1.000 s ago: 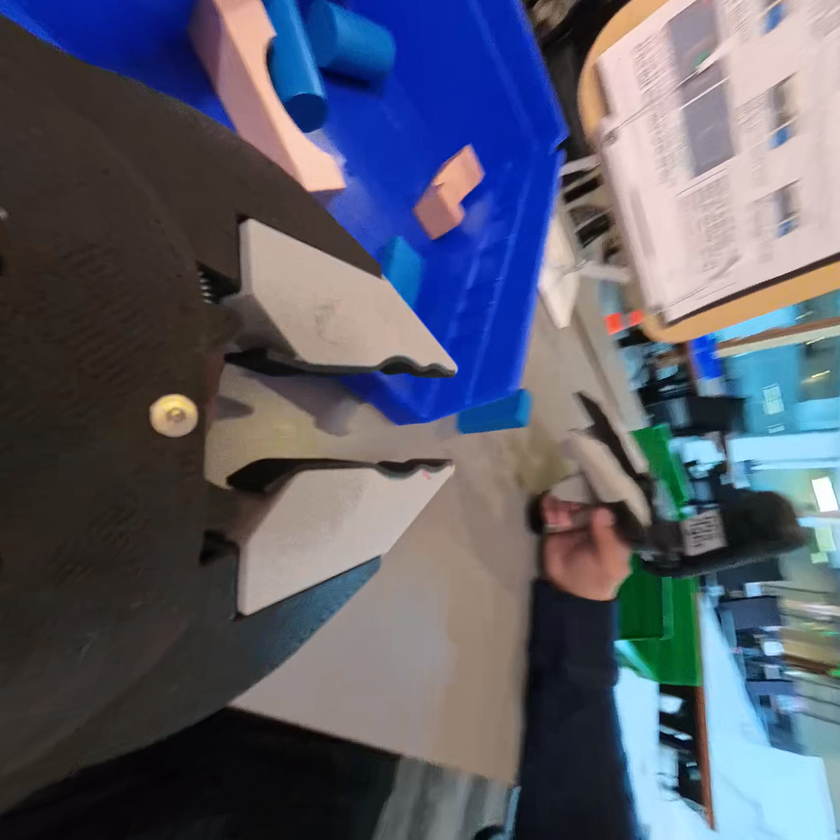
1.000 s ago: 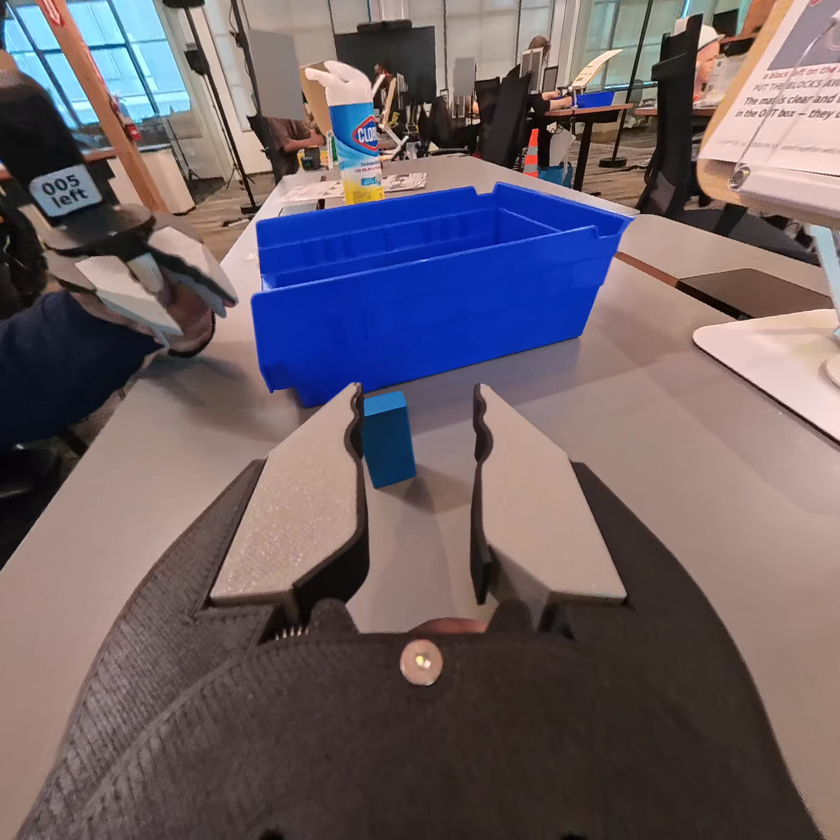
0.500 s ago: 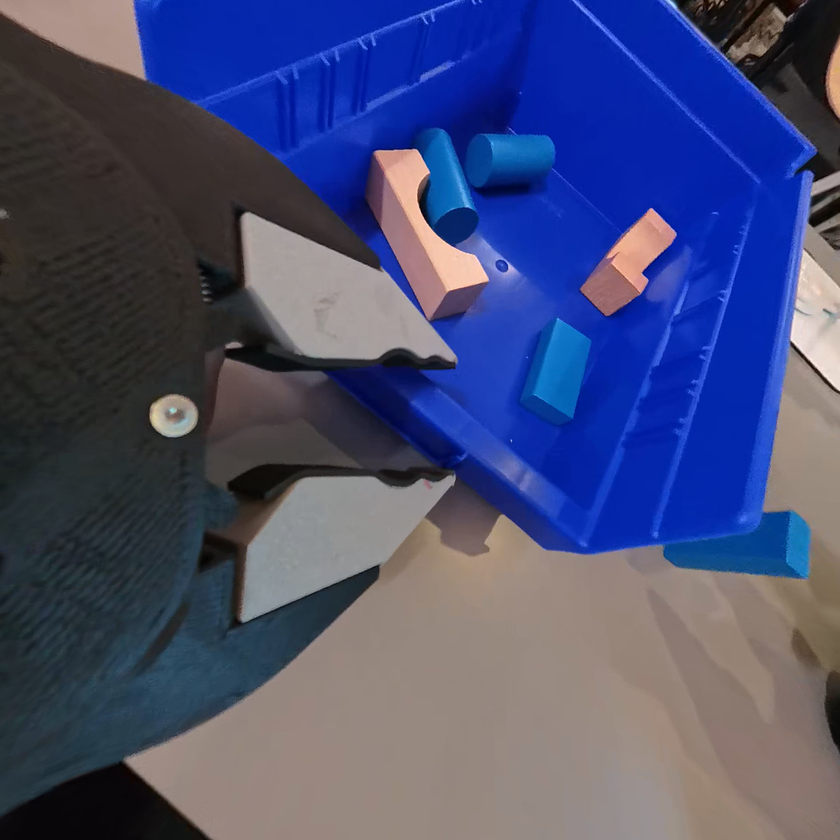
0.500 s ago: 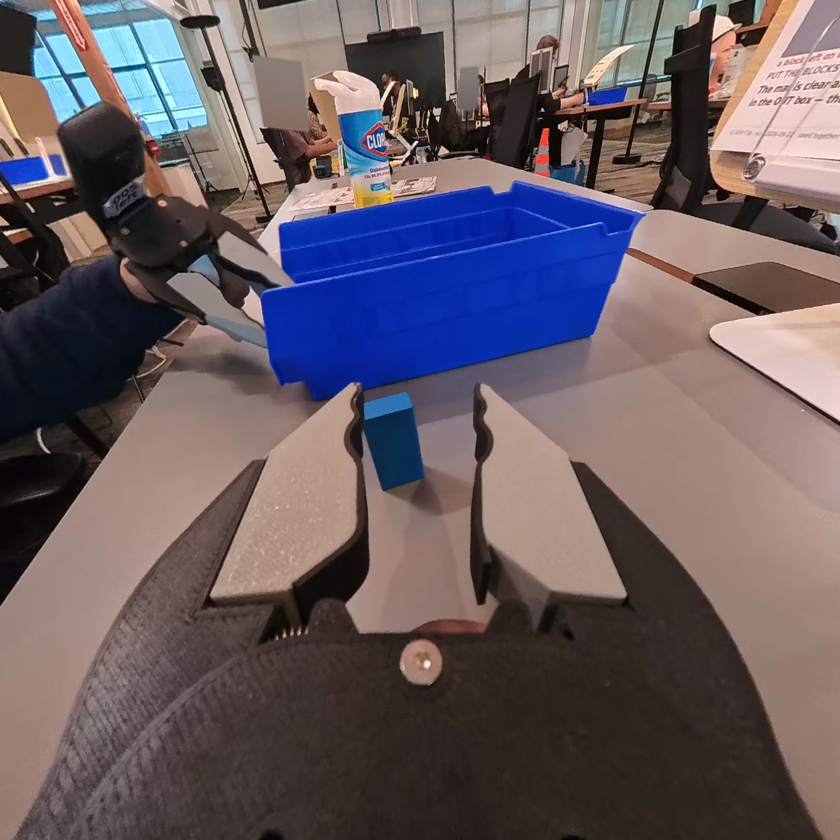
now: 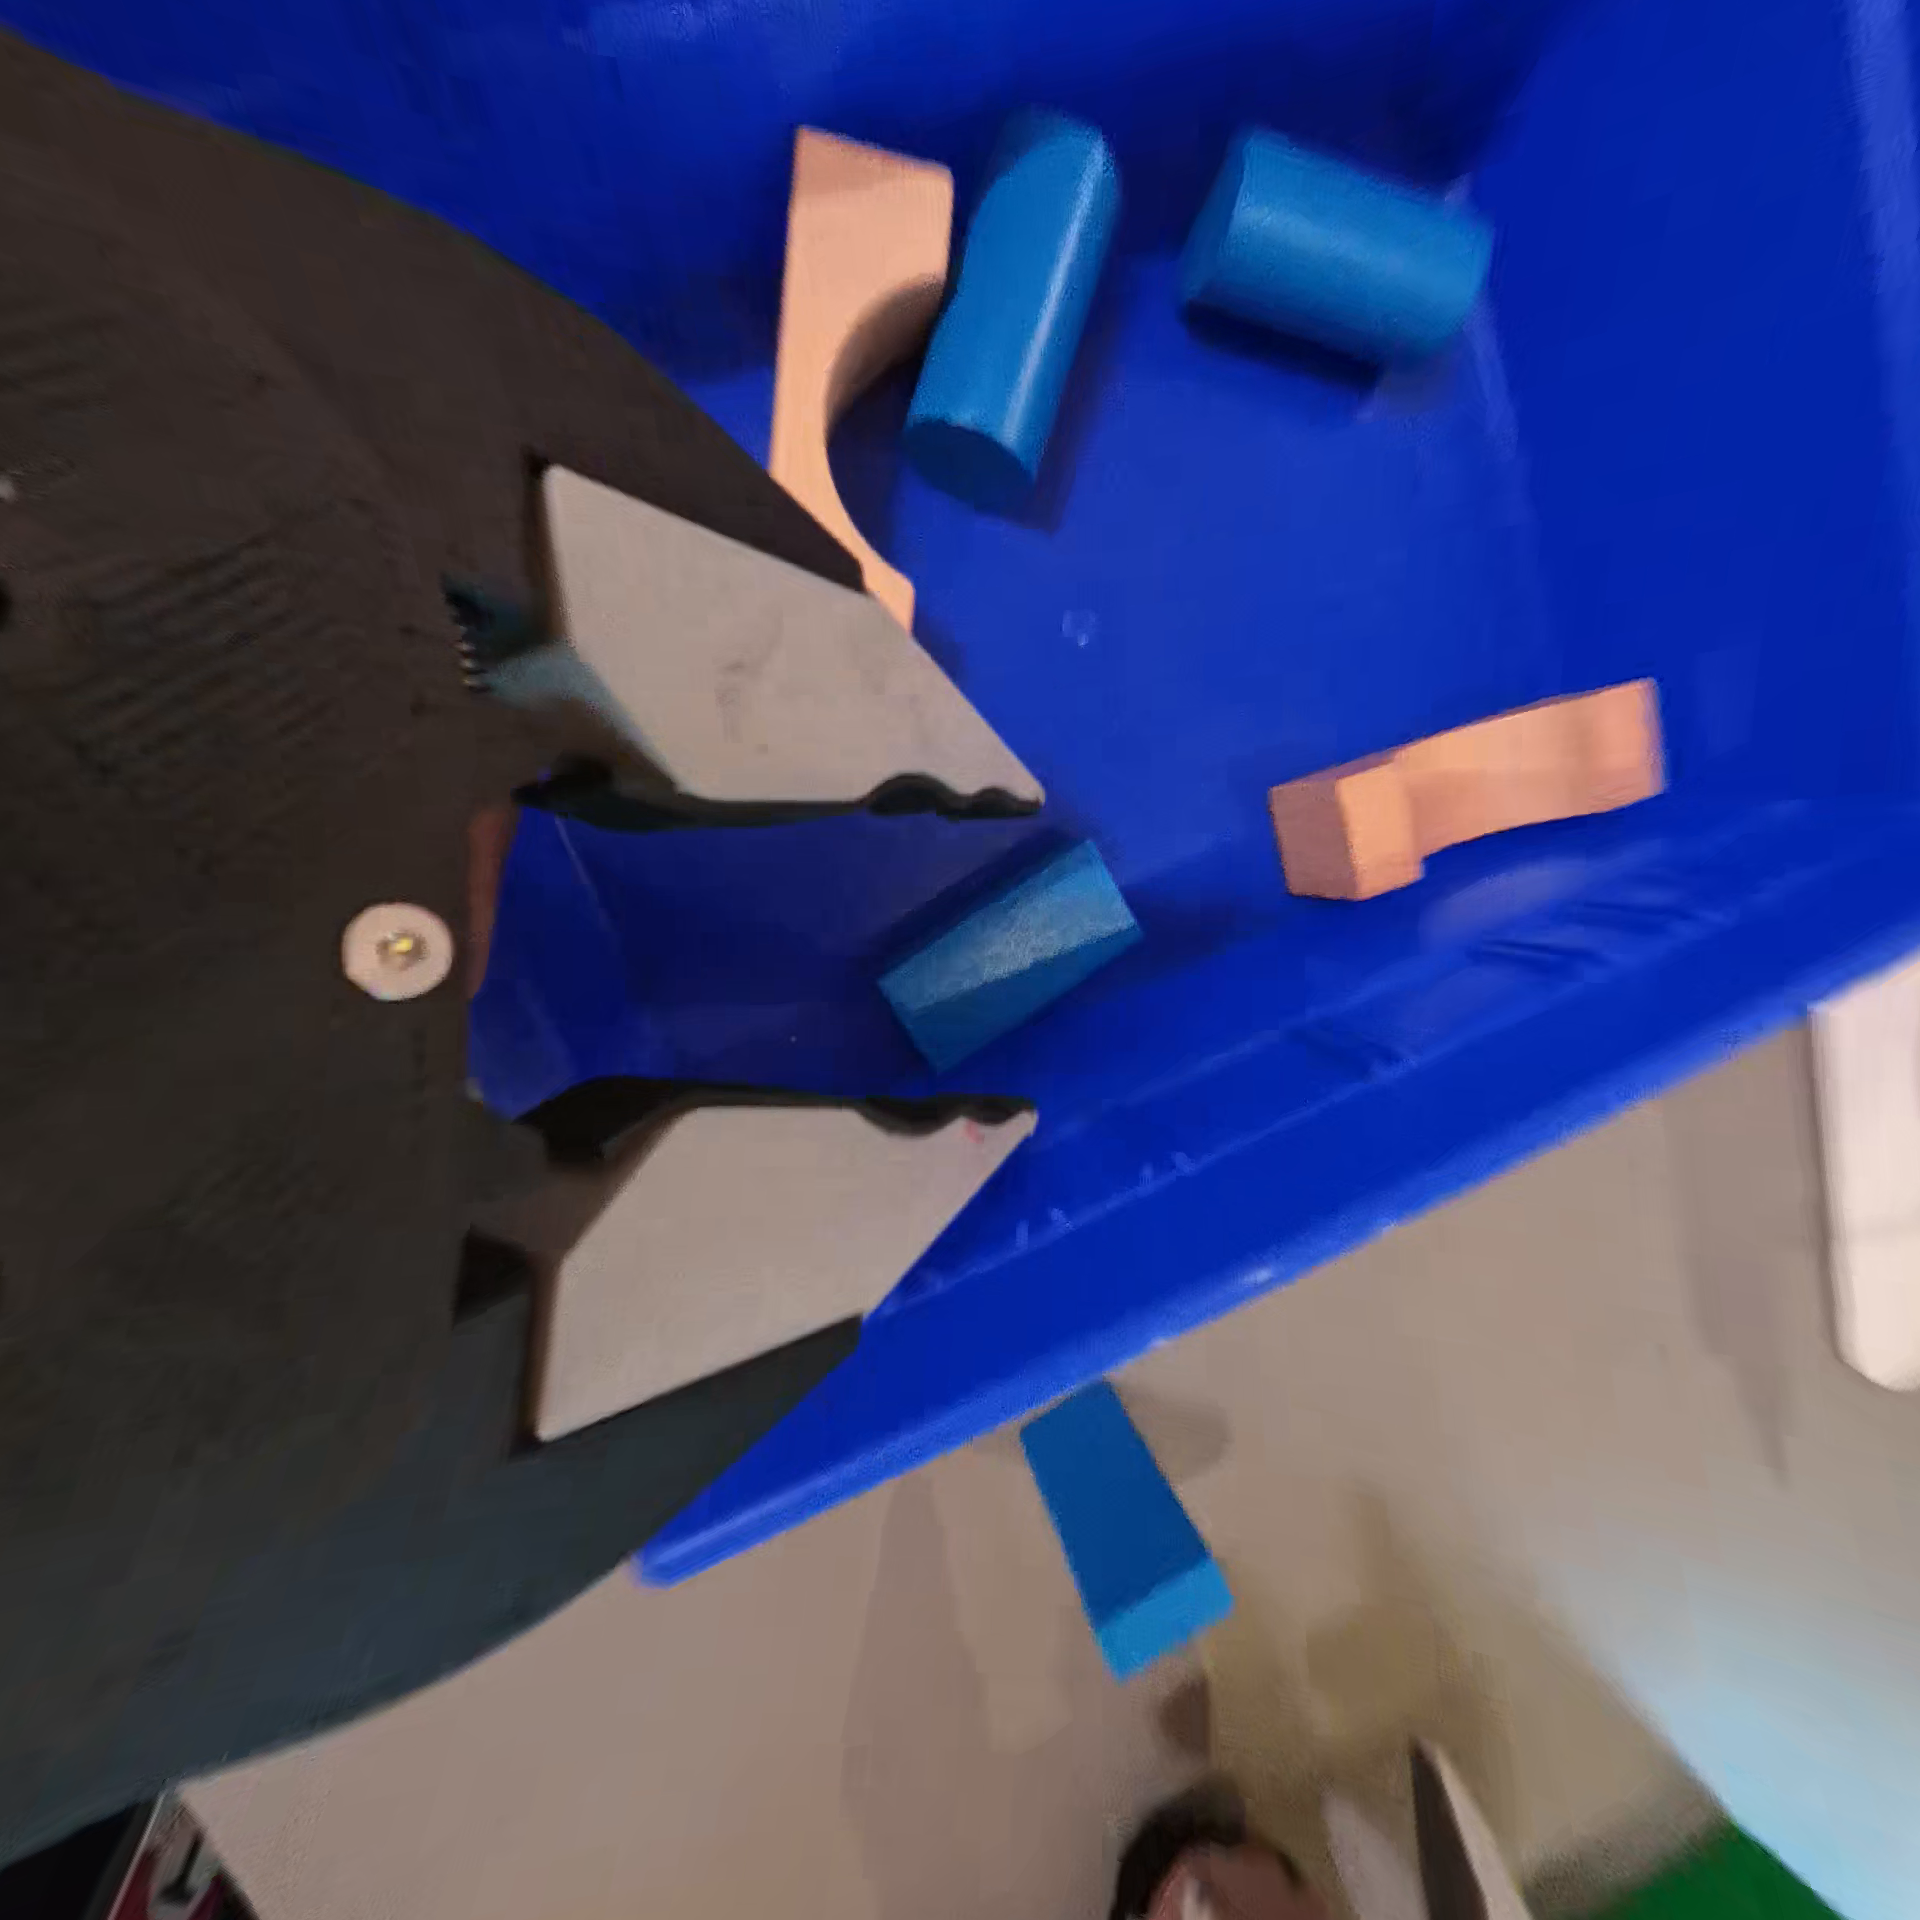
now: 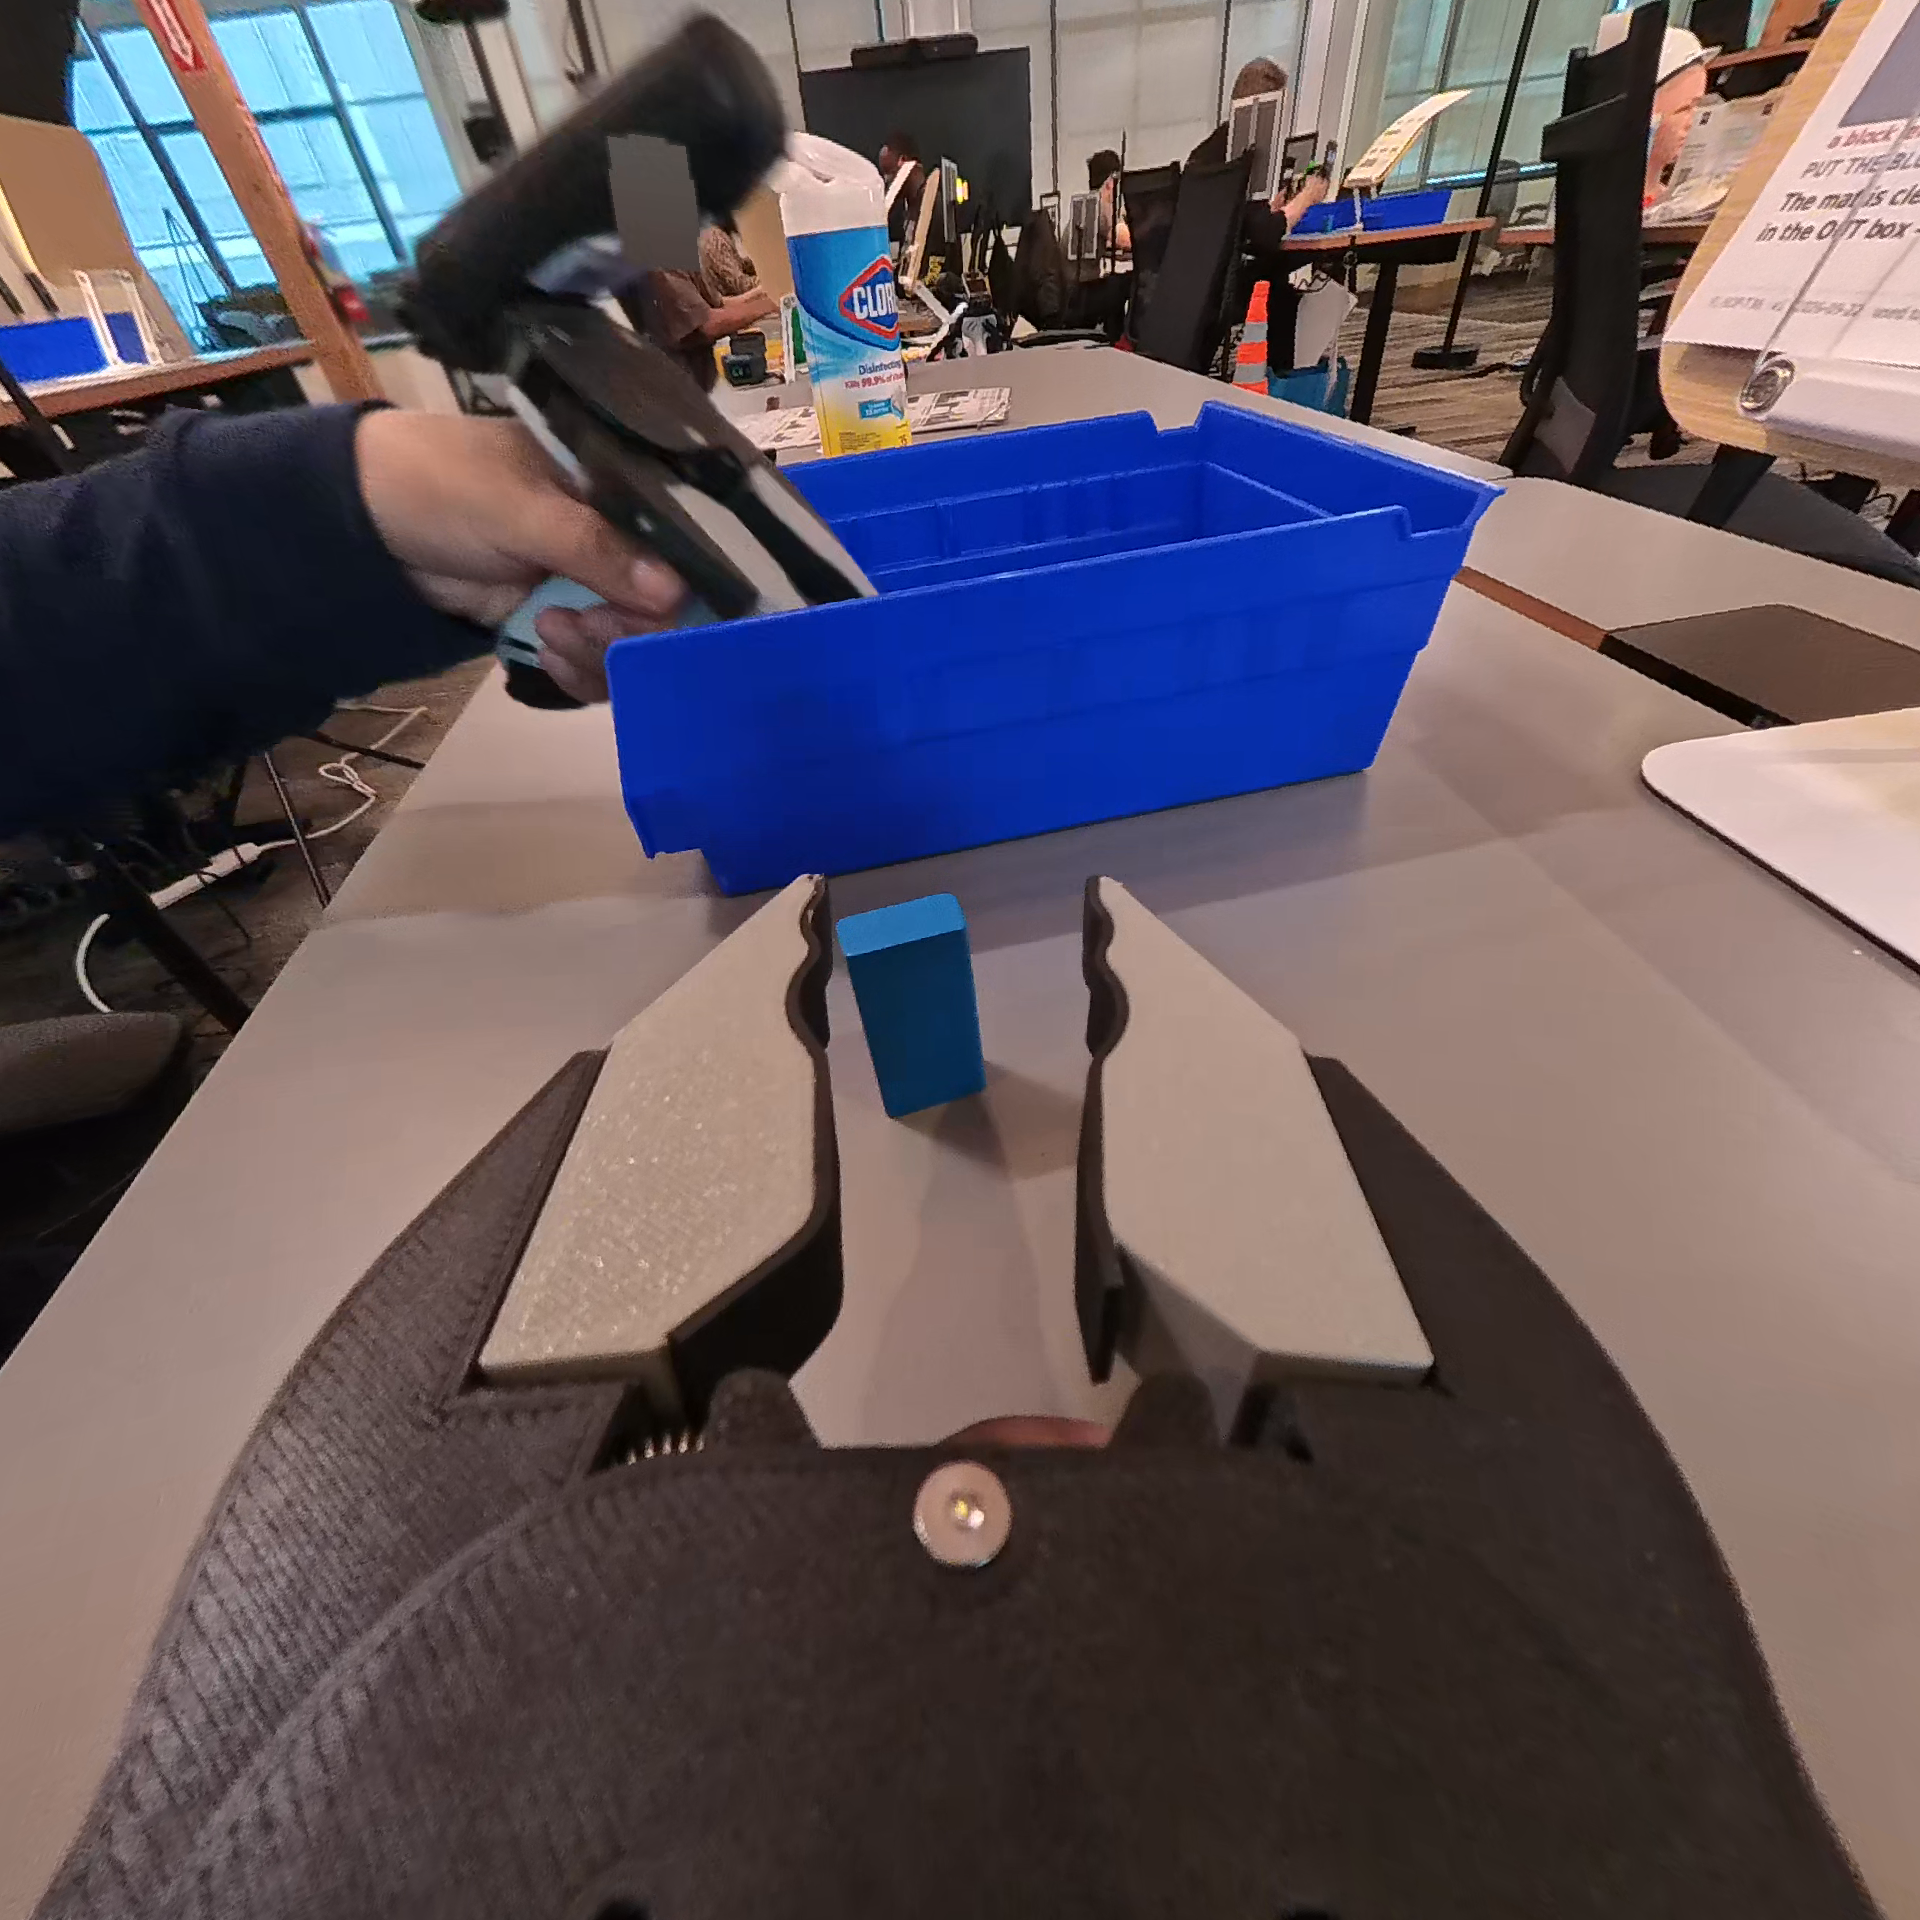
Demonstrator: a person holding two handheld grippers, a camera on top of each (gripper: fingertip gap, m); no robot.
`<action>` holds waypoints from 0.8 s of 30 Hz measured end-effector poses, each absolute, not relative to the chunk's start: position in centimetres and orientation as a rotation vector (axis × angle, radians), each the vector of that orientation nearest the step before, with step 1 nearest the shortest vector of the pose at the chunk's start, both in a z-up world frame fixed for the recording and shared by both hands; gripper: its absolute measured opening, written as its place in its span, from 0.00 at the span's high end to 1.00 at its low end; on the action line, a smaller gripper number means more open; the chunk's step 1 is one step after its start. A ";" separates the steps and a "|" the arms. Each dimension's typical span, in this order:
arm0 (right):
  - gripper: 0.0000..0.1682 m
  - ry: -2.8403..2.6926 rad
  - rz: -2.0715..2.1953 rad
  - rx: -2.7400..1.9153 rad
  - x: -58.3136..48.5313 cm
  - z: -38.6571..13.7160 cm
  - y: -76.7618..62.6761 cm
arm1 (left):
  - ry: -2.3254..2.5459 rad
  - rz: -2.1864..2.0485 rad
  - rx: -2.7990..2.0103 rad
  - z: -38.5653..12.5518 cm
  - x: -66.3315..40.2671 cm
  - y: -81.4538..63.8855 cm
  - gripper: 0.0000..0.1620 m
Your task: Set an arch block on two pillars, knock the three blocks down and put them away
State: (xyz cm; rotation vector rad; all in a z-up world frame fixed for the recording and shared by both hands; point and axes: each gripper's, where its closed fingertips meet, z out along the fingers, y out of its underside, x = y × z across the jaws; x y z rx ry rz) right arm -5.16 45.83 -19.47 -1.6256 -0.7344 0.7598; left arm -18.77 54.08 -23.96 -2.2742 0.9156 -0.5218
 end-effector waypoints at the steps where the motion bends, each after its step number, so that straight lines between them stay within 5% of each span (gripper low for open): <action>1: 0.73 -0.737 0.758 -1.626 -5.2 -19.5 45.8 | 0.939 -0.472 -2.327 -25.4 -18.4 54.3 0.69; 6: 0.73 -0.759 0.748 -1.633 -5.4 -19.6 45.7 | 1.074 -0.119 -2.429 -27.9 -19.5 54.9 0.66; 9: 0.73 -0.776 0.737 -1.636 -5.6 -19.7 45.7 | 1.151 -0.124 -2.441 -28.0 -19.1 54.6 0.80; 15: 0.73 -0.777 0.726 -1.626 -5.6 -19.4 45.4 | 1.173 -0.116 -2.437 -27.8 -19.9 55.6 0.82; 24: 0.74 -0.721 0.866 -1.513 -5.0 -16.1 44.4 | 1.160 -0.545 -1.914 -17.8 -17.3 53.1 0.82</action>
